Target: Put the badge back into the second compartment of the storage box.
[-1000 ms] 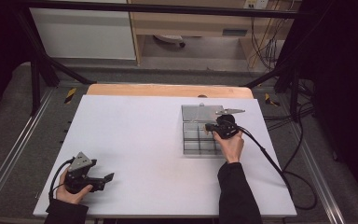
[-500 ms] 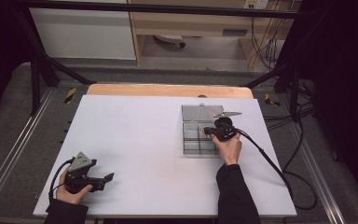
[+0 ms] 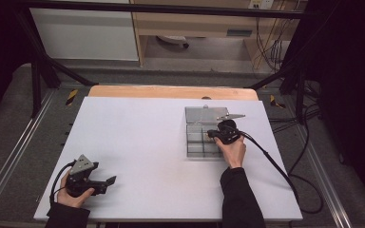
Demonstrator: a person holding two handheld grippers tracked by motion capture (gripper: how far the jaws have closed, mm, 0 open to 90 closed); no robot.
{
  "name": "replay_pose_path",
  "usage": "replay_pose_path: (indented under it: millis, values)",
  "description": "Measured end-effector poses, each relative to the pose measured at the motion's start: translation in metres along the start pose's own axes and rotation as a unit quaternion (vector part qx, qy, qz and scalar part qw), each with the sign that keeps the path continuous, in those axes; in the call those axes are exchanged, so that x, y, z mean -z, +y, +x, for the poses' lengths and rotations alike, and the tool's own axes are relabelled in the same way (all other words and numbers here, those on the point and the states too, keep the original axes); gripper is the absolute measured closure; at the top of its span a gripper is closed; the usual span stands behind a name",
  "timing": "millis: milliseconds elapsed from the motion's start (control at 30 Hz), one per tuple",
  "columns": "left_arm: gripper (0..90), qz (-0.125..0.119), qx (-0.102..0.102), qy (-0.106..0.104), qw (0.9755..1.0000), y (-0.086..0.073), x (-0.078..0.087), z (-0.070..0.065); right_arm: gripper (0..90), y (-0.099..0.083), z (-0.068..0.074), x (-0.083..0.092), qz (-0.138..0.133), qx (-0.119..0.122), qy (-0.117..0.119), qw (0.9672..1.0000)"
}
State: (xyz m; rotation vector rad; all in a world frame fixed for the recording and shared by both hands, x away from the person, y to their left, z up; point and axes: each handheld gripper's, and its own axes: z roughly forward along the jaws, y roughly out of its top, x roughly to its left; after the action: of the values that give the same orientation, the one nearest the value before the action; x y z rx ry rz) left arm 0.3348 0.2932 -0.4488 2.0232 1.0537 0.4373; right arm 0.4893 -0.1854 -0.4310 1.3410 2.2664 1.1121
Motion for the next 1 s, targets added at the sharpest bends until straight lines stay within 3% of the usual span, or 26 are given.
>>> replay_pose_path:
  millis: [167, 533, 1000]
  values:
    - [8.4, 0.0, 0.0, 0.0, 1.0, 0.0, 0.0, 0.0, 79.8, 0.0, 0.0, 0.001, -0.005, 0.008, -0.012, 0.9999]
    - [8.4, 0.0, 0.0, 0.001, 1.0, 0.0, 0.0, 0.0, 68.8, 0.003, 0.002, 0.014, -0.019, 0.014, -0.001, 0.9997]
    - [8.2, 0.004, -0.001, 0.002, 1.0, 0.0, -0.001, 0.0, 31.0, -0.004, 0.006, 0.042, -0.03, 0.027, 0.02, 0.999]
